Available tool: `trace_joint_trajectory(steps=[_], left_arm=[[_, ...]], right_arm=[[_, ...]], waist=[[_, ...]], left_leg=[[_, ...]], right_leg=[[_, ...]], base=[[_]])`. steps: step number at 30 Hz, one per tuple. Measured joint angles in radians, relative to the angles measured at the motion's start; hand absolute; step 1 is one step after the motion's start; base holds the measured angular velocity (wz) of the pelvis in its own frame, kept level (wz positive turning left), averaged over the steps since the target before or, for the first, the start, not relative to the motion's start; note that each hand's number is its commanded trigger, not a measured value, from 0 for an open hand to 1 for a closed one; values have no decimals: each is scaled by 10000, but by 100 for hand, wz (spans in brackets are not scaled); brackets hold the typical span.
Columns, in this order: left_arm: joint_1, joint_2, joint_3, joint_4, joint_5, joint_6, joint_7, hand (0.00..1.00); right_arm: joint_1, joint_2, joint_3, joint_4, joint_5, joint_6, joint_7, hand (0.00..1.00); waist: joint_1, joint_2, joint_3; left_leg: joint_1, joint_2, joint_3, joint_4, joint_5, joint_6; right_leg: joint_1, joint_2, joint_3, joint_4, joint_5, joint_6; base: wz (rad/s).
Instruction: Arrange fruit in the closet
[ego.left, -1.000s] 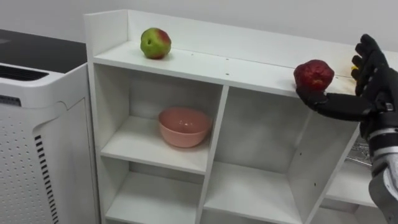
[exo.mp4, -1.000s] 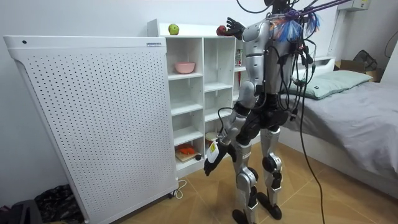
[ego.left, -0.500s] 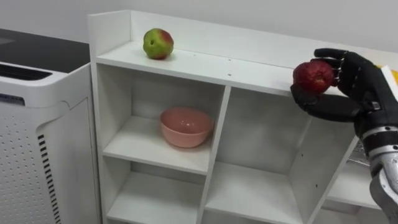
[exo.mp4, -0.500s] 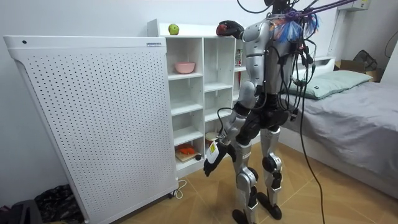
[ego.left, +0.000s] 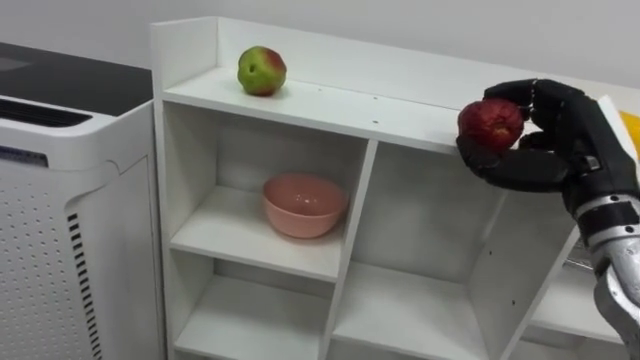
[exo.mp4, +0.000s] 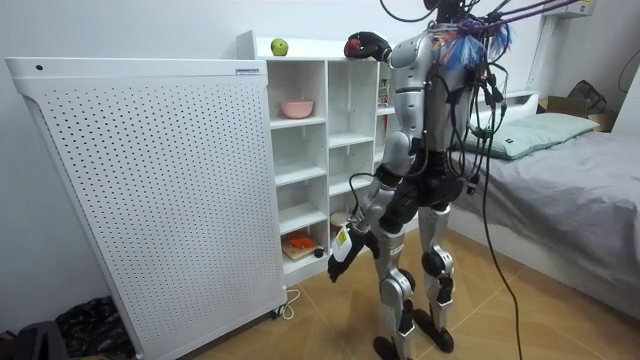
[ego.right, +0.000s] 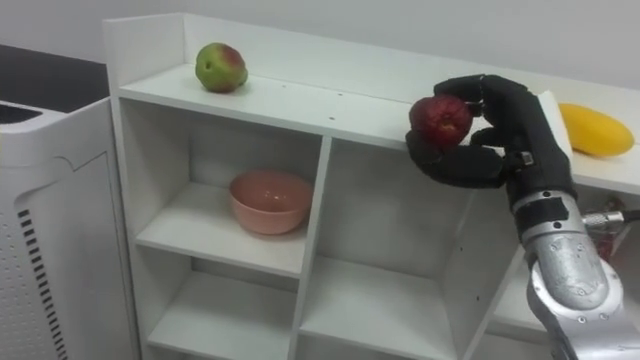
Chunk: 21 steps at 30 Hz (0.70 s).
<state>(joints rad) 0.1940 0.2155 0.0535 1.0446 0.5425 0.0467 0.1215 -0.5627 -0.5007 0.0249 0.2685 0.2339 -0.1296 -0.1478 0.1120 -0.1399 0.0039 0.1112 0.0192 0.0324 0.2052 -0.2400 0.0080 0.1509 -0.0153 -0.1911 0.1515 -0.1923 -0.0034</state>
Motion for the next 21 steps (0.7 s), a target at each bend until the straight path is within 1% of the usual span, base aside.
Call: trace_joint_trajectory(steps=[2,5,6,8,9,10,11,12,14,15,16,18,20,21], left_arm=[[-41,0,0,-1,0,-1,5,0],[-47,-2,-2,0,84,1,14,0],[-64,1,-2,-1,86,7,18,0],[-110,0,-2,-9,85,9,19,0],[-140,-7,-1,-11,91,25,20,0],[-164,-26,-1,-7,101,80,20,0],[-181,-36,3,3,101,107,20,0],[-205,-40,4,39,110,133,21,0],[-184,-43,-6,78,105,154,29,0],[-153,-45,-6,90,100,180,36,0],[-125,-58,-12,94,69,201,40,0],[-148,-70,-128,92,-12,211,40,0],[-212,-115,-199,92,-12,215,40,0],[-234,-127,-202,93,-12,212,40,0]], right_arm=[[-31,0,44,-83,207,2,27,100],[-29,1,170,-435,347,6,82,100],[-19,3,320,-743,338,6,88,100],[118,3,416,-1369,354,30,185,100],[321,7,443,-1905,358,74,235,100],[431,17,507,-2344,395,117,345,100],[476,32,529,-2523,465,141,409,100],[590,57,571,-2836,566,180,465,100],[701,131,709,-3138,754,212,593,100],[784,350,754,-3274,755,227,686,100],[865,591,822,-3439,784,285,748,100],[1005,752,1046,-3747,893,382,919,100],[1214,845,1216,-3965,939,471,1294,100],[1334,959,1324,-4057,972,509,1511,100]], waist=[[20,3,2],[38,81,50],[-1,138,87],[-25,194,77],[16,237,44],[20,281,19],[36,302,14],[51,344,-13],[56,413,-6],[71,492,28],[83,526,12],[43,593,10],[51,680,-27],[61,742,-65]], left_leg=[[-63,15,92,2,0,0],[-117,14,204,9,0,0],[-151,10,223,7,0,0],[-226,5,252,5,5,7],[-278,12,346,0,5,7],[-299,10,340,-6,5,7],[-289,7,336,-12,5,8],[-256,-1,333,-27,5,7],[-88,2,338,-85,5,7],[14,10,342,-93,5,7],[34,18,345,-95,5,7],[14,28,372,-92,4,7],[2,20,381,-88,4,8],[-28,15,410,-77,4,8]], right_leg=[[-100,-1,30,15,1,-2],[-183,12,202,13,12,-15],[-231,21,223,10,12,-15],[-331,15,241,10,12,-15],[-395,18,245,11,12,-15],[-429,21,250,8,14,-19],[-425,21,269,7,14,-19],[-401,25,303,7,15,-19],[-276,47,452,-8,14,-19],[-188,51,533,-9,14,-19],[-175,49,529,-5,14,-19],[-211,32,531,-3,15,-18],[-226,17,530,7,16,-16],[-258,1,530,18,16,-16]], base=[[-12],[-10],[-10],[-6],[-9],[-8],[0],[0],[-5],[-7],[-5],[-2],[0],[-6]])
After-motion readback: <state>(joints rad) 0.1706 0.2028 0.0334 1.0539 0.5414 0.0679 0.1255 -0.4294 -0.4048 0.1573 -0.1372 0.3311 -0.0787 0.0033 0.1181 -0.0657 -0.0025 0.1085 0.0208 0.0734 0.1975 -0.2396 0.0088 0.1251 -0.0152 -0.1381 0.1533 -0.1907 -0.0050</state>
